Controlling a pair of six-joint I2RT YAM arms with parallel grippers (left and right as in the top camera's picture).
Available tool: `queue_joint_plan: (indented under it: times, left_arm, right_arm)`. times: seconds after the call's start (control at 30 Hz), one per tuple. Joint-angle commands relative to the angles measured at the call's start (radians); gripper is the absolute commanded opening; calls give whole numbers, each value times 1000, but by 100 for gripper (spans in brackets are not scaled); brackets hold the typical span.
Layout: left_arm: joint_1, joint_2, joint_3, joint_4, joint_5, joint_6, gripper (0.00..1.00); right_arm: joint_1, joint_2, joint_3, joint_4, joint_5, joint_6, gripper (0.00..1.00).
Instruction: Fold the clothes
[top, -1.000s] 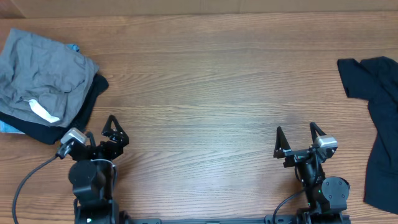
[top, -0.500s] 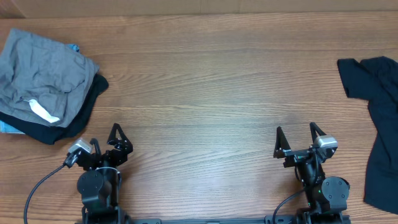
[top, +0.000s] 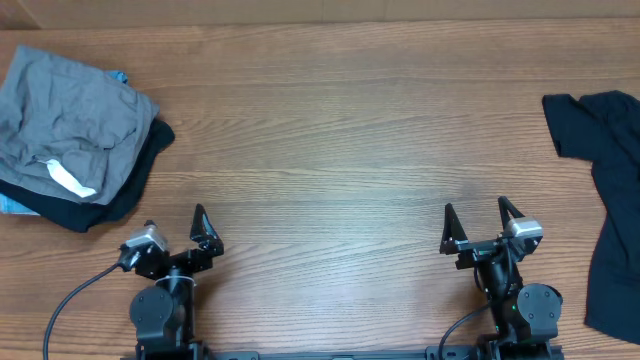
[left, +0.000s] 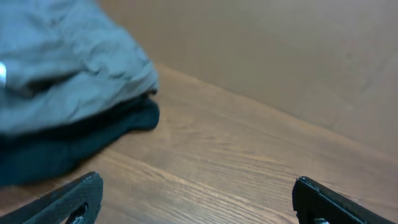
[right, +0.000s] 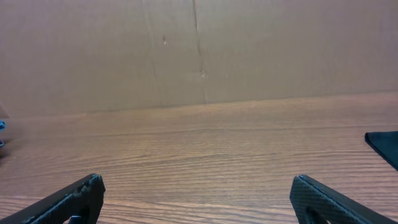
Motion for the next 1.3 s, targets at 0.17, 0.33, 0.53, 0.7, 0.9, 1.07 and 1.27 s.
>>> queue_joint_plan:
  times: [0.17, 0.33, 0.53, 0.7, 0.9, 1.07, 1.27]
  left_arm:
    - [-89, -41, -7, 2, 37, 238, 100]
    - [-92, -41, -7, 2, 34, 237, 100]
    - [-92, -40, -7, 2, 34, 237, 100]
    - [-92, -40, -7, 2, 34, 237, 100]
    - [-92, -40, -7, 2, 34, 237, 100]
    - [-92, -40, -7, 2, 34, 237, 100]
    - [-92, -40, -7, 2, 34, 237, 100]
  right_arm:
    - [-3, -12, -10, 5, 9, 5, 100]
    - [-3, -12, -10, 5, 9, 5, 100]
    - [-3, -12, -10, 5, 9, 5, 100]
    - [-3, -12, -10, 5, 9, 5, 100]
    - [-3, -12, -10, 5, 9, 5, 100]
    - [-3, -12, -10, 5, 9, 5, 100]
    - [-3, -12, -10, 5, 9, 5, 100]
